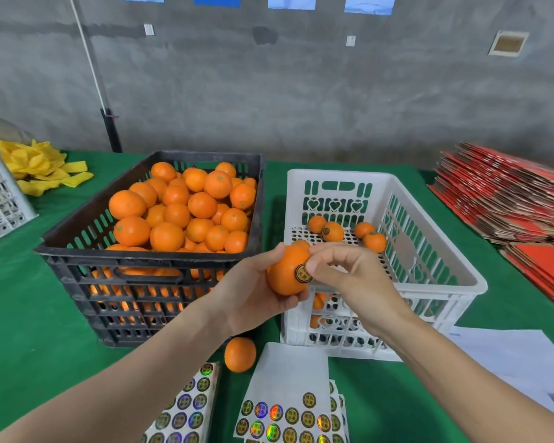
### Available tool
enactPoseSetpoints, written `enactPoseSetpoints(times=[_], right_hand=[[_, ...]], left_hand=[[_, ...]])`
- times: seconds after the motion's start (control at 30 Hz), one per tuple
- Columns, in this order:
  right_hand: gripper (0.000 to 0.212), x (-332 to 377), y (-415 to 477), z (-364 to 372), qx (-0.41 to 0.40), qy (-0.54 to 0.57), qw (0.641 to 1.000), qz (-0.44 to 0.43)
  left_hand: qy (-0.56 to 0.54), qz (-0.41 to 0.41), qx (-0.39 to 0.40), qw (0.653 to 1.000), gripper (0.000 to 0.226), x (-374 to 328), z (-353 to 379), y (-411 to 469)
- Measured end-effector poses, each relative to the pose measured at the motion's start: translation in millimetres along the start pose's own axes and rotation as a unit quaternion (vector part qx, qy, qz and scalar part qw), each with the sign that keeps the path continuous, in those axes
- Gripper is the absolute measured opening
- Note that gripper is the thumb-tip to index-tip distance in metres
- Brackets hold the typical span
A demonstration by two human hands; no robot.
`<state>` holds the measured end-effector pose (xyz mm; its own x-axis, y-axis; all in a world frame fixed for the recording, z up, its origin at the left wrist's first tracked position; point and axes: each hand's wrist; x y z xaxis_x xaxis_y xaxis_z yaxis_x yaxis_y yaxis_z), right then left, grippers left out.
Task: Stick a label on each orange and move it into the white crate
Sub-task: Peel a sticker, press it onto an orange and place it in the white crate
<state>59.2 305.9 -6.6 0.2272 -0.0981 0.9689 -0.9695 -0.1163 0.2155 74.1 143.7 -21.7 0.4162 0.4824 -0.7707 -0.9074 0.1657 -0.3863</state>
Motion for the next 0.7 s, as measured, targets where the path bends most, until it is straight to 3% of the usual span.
enactPoseSetpoints(times=[0.23, 0.37, 0.53, 0.7], right_hand=[[0.022, -2.4, -7.1, -1.3, -0.039, -0.110, 0.988, -0.100], [0.014, -0.3, -6.0, -4.6, -0.017, -0.181, 0.973, -0.139], [0.024, 7.9, -1.2, -12.4, 0.027, -0.231, 0.962, -0.141], [0.014, 4.2, -4.4, -8.9, 0.006, -0.279, 0.936, -0.212]], left_hand=[[-0.025, -0.002, -0.021, 0.999, 0.044, 8.0, 10.7, -1.7], [-0.018, -0.003, -0.015, 1.000, 0.045, 9.2, 10.9, -1.6], [-0.007, -0.009, -0.014, 1.000, 0.045, 9.0, 11.0, -0.5], [-0.011, -0.023, 0.006, 1.000, 0.050, 10.4, 11.7, -1.6]])
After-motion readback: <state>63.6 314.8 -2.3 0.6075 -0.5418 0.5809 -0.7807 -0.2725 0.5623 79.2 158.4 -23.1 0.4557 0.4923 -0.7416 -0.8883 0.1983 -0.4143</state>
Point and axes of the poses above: each hand's wrist, its own y-axis towards the middle knuckle, its own z-axis out of the palm, x = y × z, and after that the axes turned 11 degrees about -x, right-handed
